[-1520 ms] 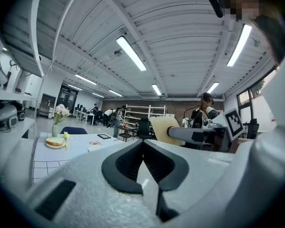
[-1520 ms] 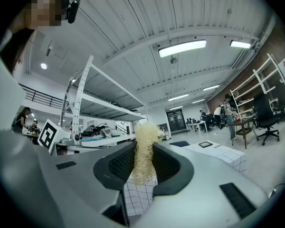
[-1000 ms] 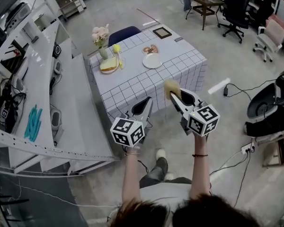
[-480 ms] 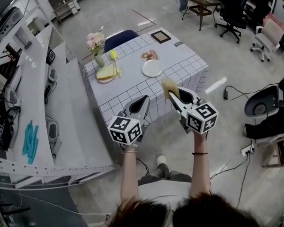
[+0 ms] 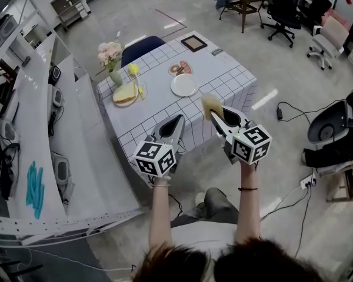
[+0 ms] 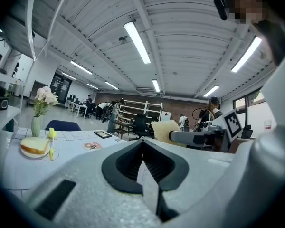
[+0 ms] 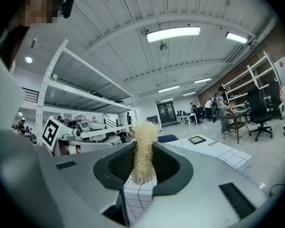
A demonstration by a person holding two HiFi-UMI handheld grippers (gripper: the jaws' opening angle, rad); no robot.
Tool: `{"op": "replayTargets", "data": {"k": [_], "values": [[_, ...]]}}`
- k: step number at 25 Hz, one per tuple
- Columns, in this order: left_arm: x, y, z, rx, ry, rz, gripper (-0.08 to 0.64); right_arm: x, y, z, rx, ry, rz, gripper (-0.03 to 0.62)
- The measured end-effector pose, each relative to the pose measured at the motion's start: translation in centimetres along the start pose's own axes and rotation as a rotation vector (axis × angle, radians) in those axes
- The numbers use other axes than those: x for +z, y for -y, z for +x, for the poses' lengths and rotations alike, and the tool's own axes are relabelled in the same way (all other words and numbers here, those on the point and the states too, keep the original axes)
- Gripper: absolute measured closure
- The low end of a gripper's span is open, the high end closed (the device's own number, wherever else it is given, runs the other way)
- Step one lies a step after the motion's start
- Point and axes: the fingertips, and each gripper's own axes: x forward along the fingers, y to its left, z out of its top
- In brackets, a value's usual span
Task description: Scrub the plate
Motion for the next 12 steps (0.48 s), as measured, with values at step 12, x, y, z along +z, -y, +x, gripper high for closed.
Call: {"op": "replayTargets", "data": {"k": [12], "values": [[0.5,-3.8,3.6,0.038,-0.009,-0.018,0.549,0.9,4.3,4.8,0.004,-0.020,0.021,0.508]]}}
